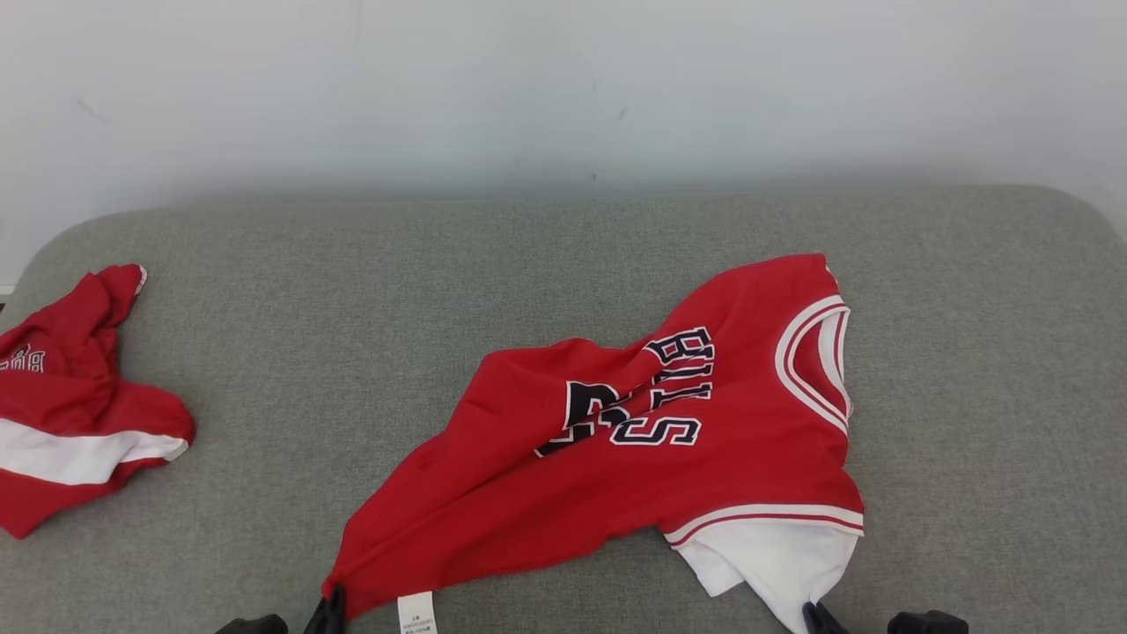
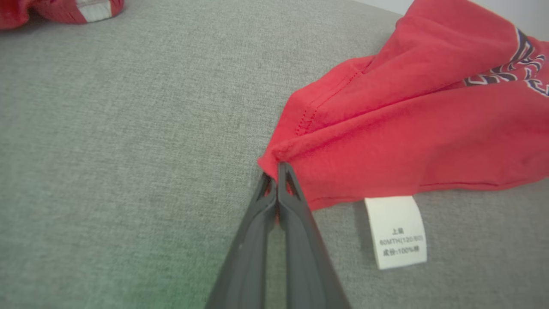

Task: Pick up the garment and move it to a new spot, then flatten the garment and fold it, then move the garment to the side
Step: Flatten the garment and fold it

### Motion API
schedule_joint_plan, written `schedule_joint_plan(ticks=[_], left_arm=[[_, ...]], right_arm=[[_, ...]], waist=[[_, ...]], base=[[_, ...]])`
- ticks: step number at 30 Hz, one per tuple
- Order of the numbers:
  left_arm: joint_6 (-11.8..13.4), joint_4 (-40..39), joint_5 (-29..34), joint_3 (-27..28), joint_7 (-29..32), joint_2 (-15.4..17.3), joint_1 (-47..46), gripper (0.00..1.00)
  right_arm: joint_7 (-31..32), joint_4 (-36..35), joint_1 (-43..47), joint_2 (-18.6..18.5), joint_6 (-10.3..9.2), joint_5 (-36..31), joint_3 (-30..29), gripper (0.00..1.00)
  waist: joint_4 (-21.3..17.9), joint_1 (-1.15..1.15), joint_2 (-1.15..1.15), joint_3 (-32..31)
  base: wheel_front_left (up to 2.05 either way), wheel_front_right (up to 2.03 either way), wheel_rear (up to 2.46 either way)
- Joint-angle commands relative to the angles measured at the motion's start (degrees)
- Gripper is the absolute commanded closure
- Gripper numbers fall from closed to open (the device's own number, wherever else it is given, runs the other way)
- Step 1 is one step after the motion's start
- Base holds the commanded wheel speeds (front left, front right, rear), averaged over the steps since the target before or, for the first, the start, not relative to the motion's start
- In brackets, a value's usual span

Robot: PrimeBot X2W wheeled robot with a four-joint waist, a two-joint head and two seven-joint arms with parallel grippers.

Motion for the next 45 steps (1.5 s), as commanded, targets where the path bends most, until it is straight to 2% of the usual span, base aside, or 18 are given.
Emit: schedule_joint_plan(ticks=[1,7,14,20,25,30,34,36,37,38,45], left_arm=[[-0.03,0.34,-0.35,0.46,-0.47,-0.18,0.13,1.00],[0.14,-2.75,0.51,2.10,-0.72,-0.36,1.81,1.00],[0.59,-12.20,3.24,4.01,-0.65,-0.58,4.10,1.00],[-0.64,-19.33,5.35,2.44,1.80,2.22,-4.68,1.00],[-2.65,-23.48,6.40,0.30,9.13,7.00,-21.49,1.00],[-3.73,-22.47,5.50,-2.38,15.99,10.89,-42.96,1.00],[-3.86,-18.35,4.26,-4.81,18.97,13.29,-59.70,1.00],[-3.89,-16.02,3.54,-6.69,20.00,14.31,-66.98,1.00],[-3.82,-13.50,2.13,-7.60,20.32,14.85,-74.21,1.00],[-3.83,-12.11,1.91,-7.91,20.23,15.10,-77.68,1.00],[-3.85,-0.98,0.04,-11.02,17.11,14.71,-96.86,1.00]], right_arm=[[-0.73,0.27,0.04,-0.58,-0.13,0.74,-0.46,1.00],[-2.42,-1.97,1.92,-2.78,-0.13,1.36,-3.11,1.00],[-0.38,-10.85,3.31,-3.82,-0.13,3.06,-4.39,1.00],[3.87,-20.79,-5.03,-6.59,-0.13,5.76,-2.53,1.00],[7.28,-23.95,-20.52,-10.74,-0.13,8.58,-2.82,1.00],[10.47,-21.60,-41.33,-13.56,-0.13,11.27,-2.09,1.00],[12.91,-16.12,-59.27,-14.27,-0.13,12.89,-0.12,1.00],[13.97,-11.94,-67.62,-13.06,-0.13,14.36,-0.02,1.00],[14.55,-7.62,-76.00,-12.80,-0.13,14.86,0.25,1.00],[14.59,-5.51,-80.02,-12.60,-0.13,14.97,0.37,1.00],[11.67,7.65,-101.36,-11.00,-0.13,13.21,2.96,1.00]], waist=[[-0.10,0.00,0.00,-0.38],[-0.05,0.00,0.00,-1.15],[-0.95,0.00,0.00,-1.04],[-2.93,0.00,0.00,1.93],[-4.16,0.00,0.00,8.80],[-5.67,0.00,0.00,17.68],[-7.16,0.00,0.00,24.00],[-8.01,0.00,0.00,26.77],[-8.61,0.00,0.00,29.27],[-8.89,0.00,0.00,30.42],[-9.96,0.00,0.00,34.38]], base=[[0.00,0.00,0.00],[0.00,0.00,0.00],[0.00,0.00,0.00],[0.00,0.00,0.00],[0.00,0.00,0.00],[0.00,0.00,0.00],[0.00,0.00,0.00],[0.00,0.00,0.00],[0.00,0.00,0.00],[0.00,0.00,0.00],[0.00,0.00,0.00]])
